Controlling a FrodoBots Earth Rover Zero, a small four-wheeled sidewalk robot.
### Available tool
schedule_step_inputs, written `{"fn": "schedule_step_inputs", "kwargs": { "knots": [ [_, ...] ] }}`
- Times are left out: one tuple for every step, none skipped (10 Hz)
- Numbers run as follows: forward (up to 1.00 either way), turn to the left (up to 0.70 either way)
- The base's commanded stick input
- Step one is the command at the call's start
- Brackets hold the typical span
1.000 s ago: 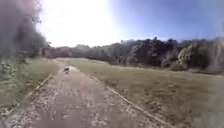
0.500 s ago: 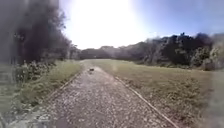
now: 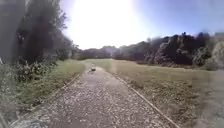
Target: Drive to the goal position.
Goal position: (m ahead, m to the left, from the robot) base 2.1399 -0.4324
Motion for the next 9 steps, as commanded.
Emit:
{"fn": "schedule_step_inputs", "kwargs": {
  "knots": [
    [0.58,0.0],
    [0.7,0.0],
    [0.7,0.0],
    [0.7,0.0],
    [0.7,0.0],
    [0.7,0.0],
    [0.7,0.0],
    [0.7,0.0],
    [0.7,0.0]
  ]
}}
